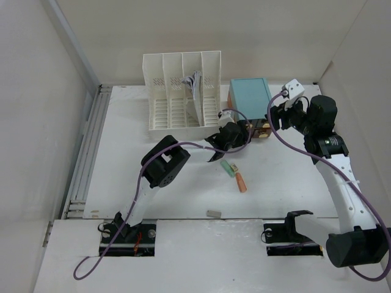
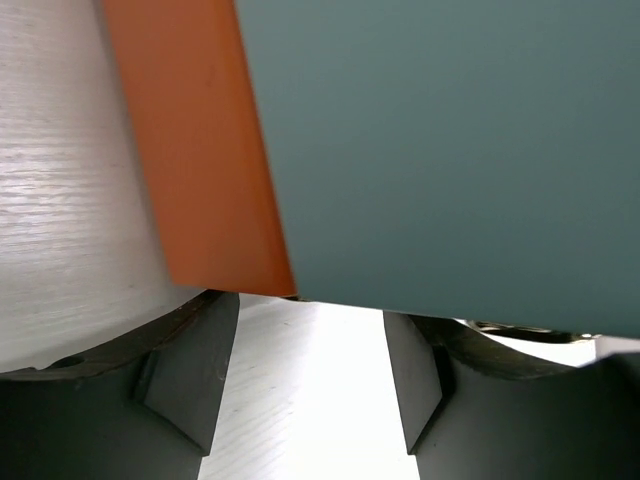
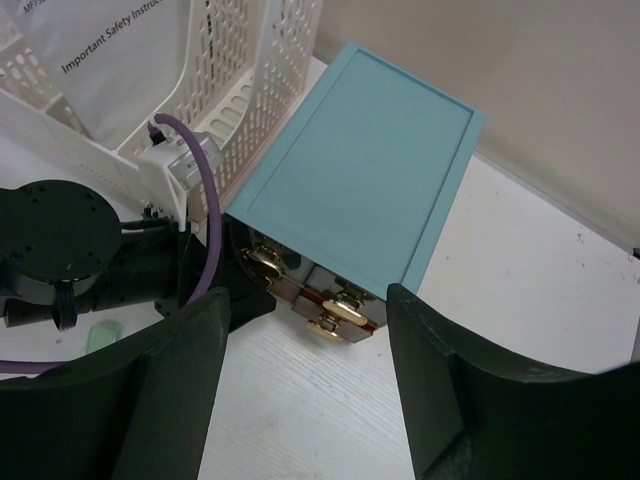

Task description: Organize the desk

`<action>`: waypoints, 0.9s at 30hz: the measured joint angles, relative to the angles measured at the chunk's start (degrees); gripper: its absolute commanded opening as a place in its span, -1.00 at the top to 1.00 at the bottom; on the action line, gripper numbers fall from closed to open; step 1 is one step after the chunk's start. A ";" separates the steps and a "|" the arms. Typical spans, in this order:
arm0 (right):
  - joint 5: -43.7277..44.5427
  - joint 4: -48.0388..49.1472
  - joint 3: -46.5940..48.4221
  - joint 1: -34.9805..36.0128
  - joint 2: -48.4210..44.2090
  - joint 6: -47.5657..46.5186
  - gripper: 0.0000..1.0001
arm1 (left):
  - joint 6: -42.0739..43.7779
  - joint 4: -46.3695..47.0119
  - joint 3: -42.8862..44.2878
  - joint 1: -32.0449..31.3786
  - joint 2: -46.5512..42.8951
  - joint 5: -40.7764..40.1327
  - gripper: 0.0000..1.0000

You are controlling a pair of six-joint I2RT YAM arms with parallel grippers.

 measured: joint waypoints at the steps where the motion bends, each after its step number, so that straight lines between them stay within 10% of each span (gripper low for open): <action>1: 0.00 0.00 0.00 0.00 0.00 0.00 -0.37 | -0.28 0.02 0.24 -0.09 0.11 -0.02 -0.08; 18: -0.28 -0.02 -0.33 0.00 0.00 -0.02 -0.37 | -5.46 -0.66 0.66 -0.44 0.20 -0.33 0.23; 27: -0.66 -0.02 -0.33 0.00 0.00 -0.04 -0.37 | -10.01 -2.99 0.66 -0.76 0.20 -2.14 -0.10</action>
